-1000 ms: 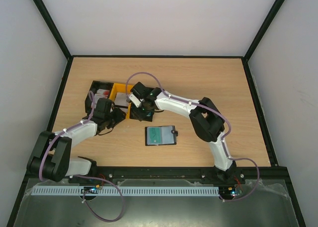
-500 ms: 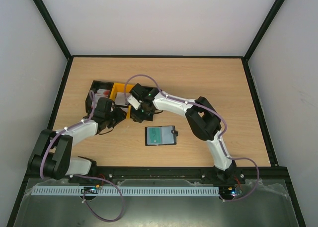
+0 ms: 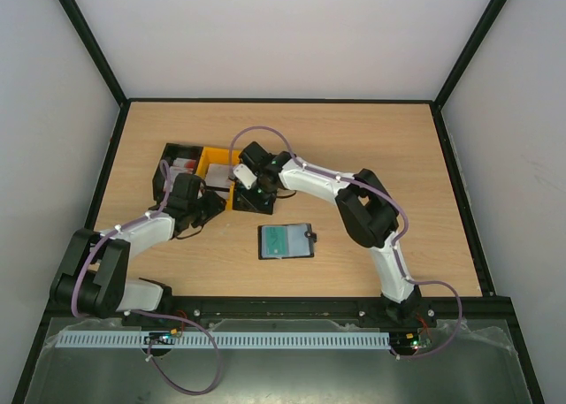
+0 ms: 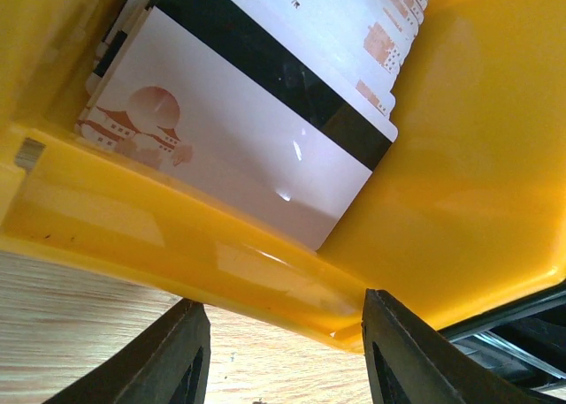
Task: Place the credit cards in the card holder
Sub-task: Pick up the credit card from the storage box.
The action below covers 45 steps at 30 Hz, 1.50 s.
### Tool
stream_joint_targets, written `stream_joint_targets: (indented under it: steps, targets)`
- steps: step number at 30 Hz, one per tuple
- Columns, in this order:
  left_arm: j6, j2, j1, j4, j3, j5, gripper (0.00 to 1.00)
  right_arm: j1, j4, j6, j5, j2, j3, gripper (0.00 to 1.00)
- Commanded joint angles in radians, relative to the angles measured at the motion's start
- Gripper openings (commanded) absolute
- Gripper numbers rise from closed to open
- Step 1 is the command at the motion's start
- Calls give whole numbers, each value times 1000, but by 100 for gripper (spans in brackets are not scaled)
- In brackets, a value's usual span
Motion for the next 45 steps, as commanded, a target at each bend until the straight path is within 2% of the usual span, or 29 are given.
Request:
stream_joint_targets:
  steps: [1,20,23,32,39,45]
  targets:
    - [15,20,-4,-37,-1,-23,49,-9,-42,9,-34,-50,-26,35]
    - [17,23,-7,-32,-13,-23,49,-25,-35,19,-76,-72,-61,39]
    - [17,24,-7,-32,-14,-23,49,-27,-29,31,-83,-72,-62,35]
    - [20,7,-9,-38,-9,-21,49,-51,36,96,-6,-72,-48,3]
    - [30,-22,-10,-41,3,-12,50,-63,85,148,64,-72,2,2]
    - [29,-71,-16,-7,11,44,56,-68,219,296,116,-134,-51,2]
